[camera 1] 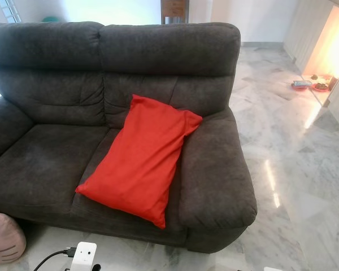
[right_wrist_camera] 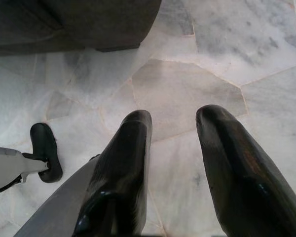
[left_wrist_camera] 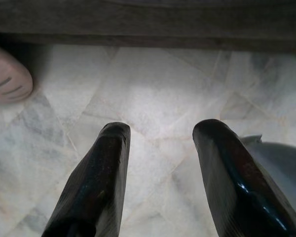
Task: Move the pillow to the sofa from floor
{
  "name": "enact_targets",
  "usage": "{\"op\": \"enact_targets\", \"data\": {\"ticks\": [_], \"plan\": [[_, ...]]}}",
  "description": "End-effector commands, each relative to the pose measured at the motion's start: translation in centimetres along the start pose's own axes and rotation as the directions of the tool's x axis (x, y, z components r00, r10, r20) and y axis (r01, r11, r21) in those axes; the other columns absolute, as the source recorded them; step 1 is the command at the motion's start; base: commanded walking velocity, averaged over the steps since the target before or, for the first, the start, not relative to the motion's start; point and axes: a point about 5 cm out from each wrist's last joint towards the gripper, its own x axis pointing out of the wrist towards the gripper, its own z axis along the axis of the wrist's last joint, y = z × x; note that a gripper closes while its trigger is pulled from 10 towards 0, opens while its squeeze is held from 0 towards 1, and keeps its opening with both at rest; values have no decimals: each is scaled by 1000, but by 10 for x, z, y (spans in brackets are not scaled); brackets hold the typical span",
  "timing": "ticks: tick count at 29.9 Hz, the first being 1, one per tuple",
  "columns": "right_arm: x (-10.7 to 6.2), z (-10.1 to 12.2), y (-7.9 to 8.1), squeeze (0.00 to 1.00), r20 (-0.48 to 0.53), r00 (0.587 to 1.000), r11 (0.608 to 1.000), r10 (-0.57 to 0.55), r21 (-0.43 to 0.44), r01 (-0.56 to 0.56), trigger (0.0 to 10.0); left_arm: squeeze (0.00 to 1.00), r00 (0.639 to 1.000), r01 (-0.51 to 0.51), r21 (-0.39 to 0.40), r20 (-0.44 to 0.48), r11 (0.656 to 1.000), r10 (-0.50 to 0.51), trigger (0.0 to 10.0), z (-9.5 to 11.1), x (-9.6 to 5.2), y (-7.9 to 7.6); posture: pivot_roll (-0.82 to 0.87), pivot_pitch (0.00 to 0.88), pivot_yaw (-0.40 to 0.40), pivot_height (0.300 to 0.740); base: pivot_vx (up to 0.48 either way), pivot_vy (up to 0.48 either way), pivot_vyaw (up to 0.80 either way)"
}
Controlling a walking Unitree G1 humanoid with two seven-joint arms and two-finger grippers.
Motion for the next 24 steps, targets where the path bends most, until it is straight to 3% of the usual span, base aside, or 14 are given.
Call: {"op": "enact_targets", "data": {"ticks": [1, 7, 24], "plan": [[2, 7, 3, 0, 25, 1000, 1000, 13, -12, -13, 10000, 0, 1000, -4, 25, -24, 1000, 4, 10000, -5, -1, 5, 42, 0, 30, 740, 0, 0, 800], [1, 6, 3, 0, 23, 1000, 1000, 19, -10, -19, 10000, 0, 1000, -1, 30, -24, 1000, 2, 10000, -6, -2, 5, 42, 0, 32, 740, 0, 0, 800], [2, 6, 3, 0, 18, 999, 1000, 27, -13, -27, 10000, 0, 1000, -9, 17, -25, 1000, 9, 10000, -8, -2, 5, 56, 1, 30, 740, 0, 0, 0]]}}
